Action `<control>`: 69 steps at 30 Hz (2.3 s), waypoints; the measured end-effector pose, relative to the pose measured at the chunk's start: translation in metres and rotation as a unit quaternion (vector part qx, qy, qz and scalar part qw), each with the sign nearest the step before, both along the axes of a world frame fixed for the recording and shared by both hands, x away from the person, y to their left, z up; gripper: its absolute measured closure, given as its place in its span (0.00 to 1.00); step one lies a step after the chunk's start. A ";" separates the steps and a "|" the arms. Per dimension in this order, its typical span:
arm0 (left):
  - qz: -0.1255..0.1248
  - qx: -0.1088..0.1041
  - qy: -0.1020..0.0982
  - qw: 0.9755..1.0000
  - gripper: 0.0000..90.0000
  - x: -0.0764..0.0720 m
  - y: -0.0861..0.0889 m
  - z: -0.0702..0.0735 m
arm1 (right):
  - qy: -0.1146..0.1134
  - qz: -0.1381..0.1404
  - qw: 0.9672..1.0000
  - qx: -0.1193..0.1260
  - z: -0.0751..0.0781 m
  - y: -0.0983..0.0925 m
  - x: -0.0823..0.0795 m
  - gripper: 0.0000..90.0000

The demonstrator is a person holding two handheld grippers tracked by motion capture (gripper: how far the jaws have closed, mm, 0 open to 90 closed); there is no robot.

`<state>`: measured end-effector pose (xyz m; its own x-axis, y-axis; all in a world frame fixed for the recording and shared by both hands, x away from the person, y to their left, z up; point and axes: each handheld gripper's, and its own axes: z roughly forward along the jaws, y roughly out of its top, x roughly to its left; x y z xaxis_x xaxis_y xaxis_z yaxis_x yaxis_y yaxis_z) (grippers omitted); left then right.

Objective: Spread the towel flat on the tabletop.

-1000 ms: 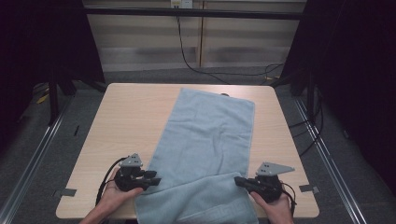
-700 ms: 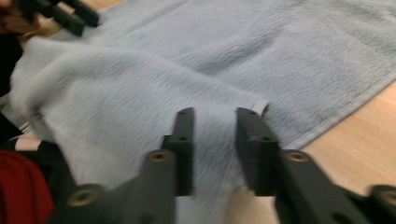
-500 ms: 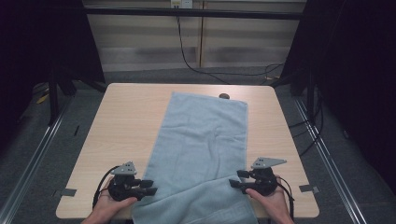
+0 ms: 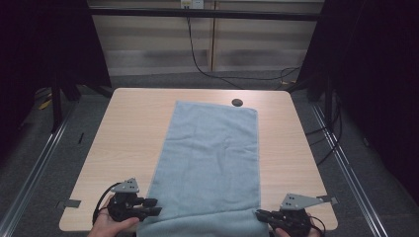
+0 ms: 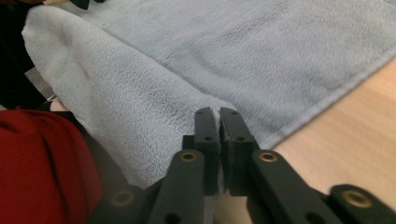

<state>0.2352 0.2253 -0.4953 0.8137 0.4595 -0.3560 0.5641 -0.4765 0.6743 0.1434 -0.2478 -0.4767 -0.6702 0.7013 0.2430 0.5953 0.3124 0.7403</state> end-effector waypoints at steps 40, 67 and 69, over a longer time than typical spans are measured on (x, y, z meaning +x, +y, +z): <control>-0.001 0.017 -0.048 0.999 0.88 0.031 -0.019 -0.007 | -0.016 0.029 0.995 -0.089 -0.021 0.041 0.094 0.93; 0.069 0.015 -0.074 0.995 0.57 0.104 -0.044 -0.002 | -0.019 -0.017 0.999 -0.038 -0.004 0.032 0.143 0.56; 0.078 0.049 -0.093 0.991 0.54 0.104 -0.047 -0.008 | -0.017 -0.023 0.999 -0.041 -0.008 0.035 0.151 0.54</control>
<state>0.3396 0.1785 -0.5032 0.7774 0.6101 -0.1532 0.5058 -0.4615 0.7288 0.2943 -0.2126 -0.4845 -0.6440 0.7478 0.1615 0.5852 0.3455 0.7336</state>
